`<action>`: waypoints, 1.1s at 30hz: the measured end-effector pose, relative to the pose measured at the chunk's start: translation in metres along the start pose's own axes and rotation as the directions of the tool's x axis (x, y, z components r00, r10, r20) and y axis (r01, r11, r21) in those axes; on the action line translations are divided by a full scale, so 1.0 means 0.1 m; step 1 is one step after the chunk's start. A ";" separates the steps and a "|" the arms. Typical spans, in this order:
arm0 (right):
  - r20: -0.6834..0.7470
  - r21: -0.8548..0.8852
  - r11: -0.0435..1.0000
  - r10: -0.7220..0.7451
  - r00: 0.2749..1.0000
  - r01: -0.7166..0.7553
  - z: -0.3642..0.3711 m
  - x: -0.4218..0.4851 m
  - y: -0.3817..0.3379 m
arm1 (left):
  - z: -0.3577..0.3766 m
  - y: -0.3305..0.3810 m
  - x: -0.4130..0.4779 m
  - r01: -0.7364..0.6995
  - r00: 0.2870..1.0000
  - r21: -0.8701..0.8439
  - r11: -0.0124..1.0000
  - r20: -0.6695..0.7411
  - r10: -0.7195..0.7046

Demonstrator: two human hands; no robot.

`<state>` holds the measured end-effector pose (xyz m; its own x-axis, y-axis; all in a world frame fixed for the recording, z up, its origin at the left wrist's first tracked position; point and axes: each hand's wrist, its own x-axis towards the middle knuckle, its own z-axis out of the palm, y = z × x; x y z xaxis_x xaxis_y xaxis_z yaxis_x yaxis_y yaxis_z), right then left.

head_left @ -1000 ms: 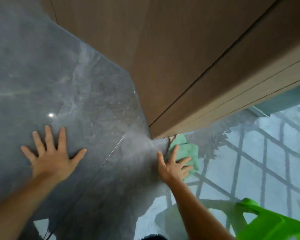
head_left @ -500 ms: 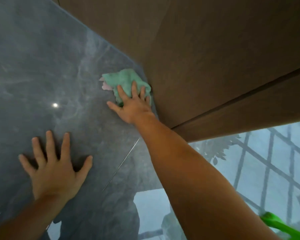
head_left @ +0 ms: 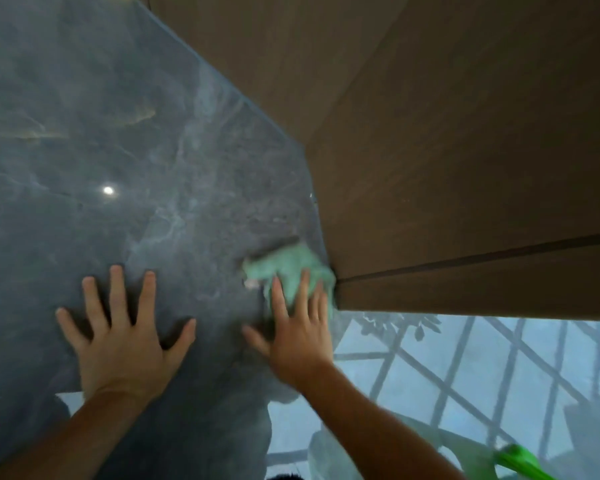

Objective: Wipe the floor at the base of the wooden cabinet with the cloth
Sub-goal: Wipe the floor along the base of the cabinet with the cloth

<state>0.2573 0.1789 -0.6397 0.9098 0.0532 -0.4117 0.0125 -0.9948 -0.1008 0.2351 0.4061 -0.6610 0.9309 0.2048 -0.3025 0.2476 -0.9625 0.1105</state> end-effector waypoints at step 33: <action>0.477 0.879 -0.154 0.283 0.832 -0.452 -0.39 -1.23 0.78 | -0.28 1.79 -1.11 0.709 0.605 -0.654 0.265 0.757 0.248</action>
<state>0.1626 0.0910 -0.5611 0.5624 -0.1957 -0.8034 -0.7776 0.2053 -0.5944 0.1837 0.2165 -0.5808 0.4213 -0.2489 -0.8721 0.9011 0.0064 0.4335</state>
